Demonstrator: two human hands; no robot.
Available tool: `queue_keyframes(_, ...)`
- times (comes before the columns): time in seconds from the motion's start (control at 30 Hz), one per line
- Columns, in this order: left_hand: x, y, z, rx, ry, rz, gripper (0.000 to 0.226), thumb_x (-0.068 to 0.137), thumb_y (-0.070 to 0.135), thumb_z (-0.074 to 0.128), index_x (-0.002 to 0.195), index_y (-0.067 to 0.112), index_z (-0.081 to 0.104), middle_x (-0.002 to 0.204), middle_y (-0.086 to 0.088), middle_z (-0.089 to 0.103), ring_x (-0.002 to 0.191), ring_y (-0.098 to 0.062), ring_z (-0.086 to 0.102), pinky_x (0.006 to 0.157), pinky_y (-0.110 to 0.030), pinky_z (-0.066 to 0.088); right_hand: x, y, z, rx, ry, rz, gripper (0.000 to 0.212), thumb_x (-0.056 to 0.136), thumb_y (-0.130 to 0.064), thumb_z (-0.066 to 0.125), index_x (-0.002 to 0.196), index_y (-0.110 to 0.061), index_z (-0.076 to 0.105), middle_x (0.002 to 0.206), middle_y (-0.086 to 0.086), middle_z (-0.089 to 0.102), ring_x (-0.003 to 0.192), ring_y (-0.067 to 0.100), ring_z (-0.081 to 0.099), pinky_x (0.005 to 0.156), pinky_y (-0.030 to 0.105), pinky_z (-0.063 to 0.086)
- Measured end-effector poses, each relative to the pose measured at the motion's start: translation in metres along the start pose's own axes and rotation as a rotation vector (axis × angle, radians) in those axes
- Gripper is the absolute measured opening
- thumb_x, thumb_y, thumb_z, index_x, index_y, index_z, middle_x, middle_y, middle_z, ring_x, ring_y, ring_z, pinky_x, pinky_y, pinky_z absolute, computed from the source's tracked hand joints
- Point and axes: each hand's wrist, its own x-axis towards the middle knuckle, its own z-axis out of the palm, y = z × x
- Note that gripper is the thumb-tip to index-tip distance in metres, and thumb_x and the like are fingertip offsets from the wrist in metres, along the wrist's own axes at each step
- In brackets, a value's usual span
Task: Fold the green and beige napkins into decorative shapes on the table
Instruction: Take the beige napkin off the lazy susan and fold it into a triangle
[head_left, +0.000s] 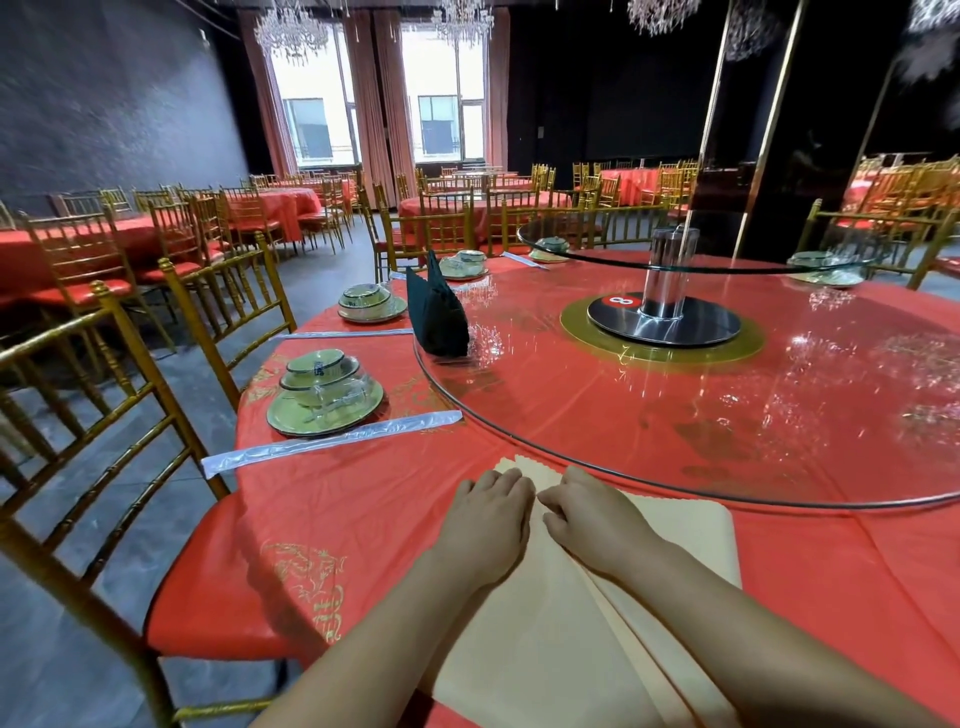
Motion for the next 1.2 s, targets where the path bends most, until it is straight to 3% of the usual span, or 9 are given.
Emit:
queue_keyframes(0.27, 0.008, 0.003, -0.008, 0.101, -0.023, 0.0, 0.065, 0.077, 0.034, 0.007, 0.114, 0.015, 0.057, 0.134, -0.003, 0.051, 0.11, -0.024, 0.054, 0.081, -0.035, 0.043, 0.002, 0.004, -0.002, 0.057, 0.026, -0.075, 0.023, 0.091, -0.015, 0.041, 0.089, -0.008, 0.063, 0.075, -0.004, 0.032, 0.079, 0.017, 0.039, 0.068, 0.03, 0.033)
queue_keyframes(0.43, 0.009, -0.004, 0.002, 0.089, 0.029, 0.046, 0.035, 0.075, 0.026, 0.032, 0.081, 0.023, 0.066, 0.092, 0.009, 0.07, 0.071, -0.018, 0.064, 0.057, -0.024, 0.047, 0.001, 0.009, 0.001, 0.085, 0.031, -0.09, 0.024, 0.093, -0.019, 0.043, 0.092, -0.01, 0.065, 0.086, 0.002, 0.042, 0.087, 0.021, 0.05, 0.073, 0.033, 0.041)
queue_keyframes(0.53, 0.009, -0.005, 0.002, 0.096, -0.015, 0.046, 0.032, 0.073, 0.027, 0.035, 0.078, 0.026, 0.067, 0.088, 0.013, 0.07, 0.067, -0.014, 0.063, 0.054, -0.021, 0.046, -0.001, 0.013, 0.0, 0.126, 0.032, -0.106, 0.027, 0.095, -0.024, 0.043, 0.103, -0.015, 0.067, 0.092, 0.002, 0.048, 0.092, 0.019, 0.052, 0.081, 0.035, 0.043)
queue_keyframes(0.67, 0.011, -0.002, -0.001, 0.027, -0.046, 0.029, 0.057, 0.077, 0.033, 0.013, 0.097, 0.018, 0.064, 0.107, 0.006, 0.067, 0.09, -0.024, 0.058, 0.072, -0.031, 0.042, -0.013, 0.027, -0.005, 0.095, 0.102, -0.083, 0.028, 0.096, -0.025, 0.042, 0.106, -0.015, 0.067, 0.104, -0.001, 0.053, 0.102, 0.016, 0.05, 0.087, 0.033, 0.042)
queue_keyframes(0.77, 0.019, 0.002, -0.006, 0.018, -0.043, 0.012, 0.079, 0.069, 0.045, -0.004, 0.106, 0.013, 0.059, 0.114, 0.0, 0.062, 0.106, -0.027, 0.048, 0.084, -0.035, 0.033, -0.029, 0.038, -0.002, -0.001, 0.087, -0.072, 0.035, 0.098, -0.033, 0.036, 0.126, -0.023, 0.055, 0.134, -0.006, 0.046, 0.126, 0.015, 0.038, 0.103, 0.028, 0.03)
queue_keyframes(0.83, 0.02, 0.011, -0.004, 0.046, 0.002, -0.023, 0.071, 0.078, 0.047, 0.005, 0.089, 0.01, 0.065, 0.094, -0.005, 0.069, 0.097, -0.028, 0.055, 0.081, -0.037, 0.037, -0.04, 0.041, 0.001, -0.056, 0.032, -0.052, 0.065, 0.091, -0.059, 0.01, 0.139, -0.026, 0.038, 0.152, -0.006, 0.026, 0.14, 0.014, 0.02, 0.112, 0.028, 0.014)
queue_keyframes(0.9, 0.02, 0.022, -0.002, 0.105, 0.014, -0.074, 0.065, 0.082, 0.049, 0.015, 0.075, 0.009, 0.066, 0.077, -0.006, 0.069, 0.086, -0.028, 0.062, 0.075, -0.039, 0.045, -0.048, 0.044, 0.002, -0.06, -0.007, -0.05, 0.113, 0.058, -0.076, -0.028, 0.145, -0.029, 0.025, 0.157, -0.005, 0.012, 0.144, 0.012, 0.006, 0.114, 0.028, 0.003)
queue_keyframes(1.07, 0.018, 0.032, 0.003, 0.125, -0.087, -0.137, 0.117, 0.057, 0.077, -0.026, 0.119, 0.01, 0.048, 0.126, -0.008, 0.053, 0.125, -0.028, 0.04, 0.097, -0.04, 0.031, -0.054, 0.048, 0.01, -0.044, -0.036, -0.019, 0.124, 0.042, -0.077, -0.04, 0.147, -0.036, 0.011, 0.158, -0.003, 0.0, 0.145, 0.015, -0.005, 0.114, 0.033, -0.006)
queue_keyframes(1.2, 0.014, 0.03, 0.009, 0.178, -0.099, -0.147, 0.069, 0.09, 0.065, 0.015, 0.125, 0.012, 0.043, 0.131, -0.007, 0.046, 0.126, -0.026, 0.036, 0.1, -0.039, 0.028, -0.056, 0.048, 0.004, -0.044, 0.004, 0.047, 0.121, 0.047, -0.079, -0.032, 0.146, -0.033, 0.02, 0.158, -0.001, 0.007, 0.145, 0.015, 0.001, 0.115, 0.033, -0.003)
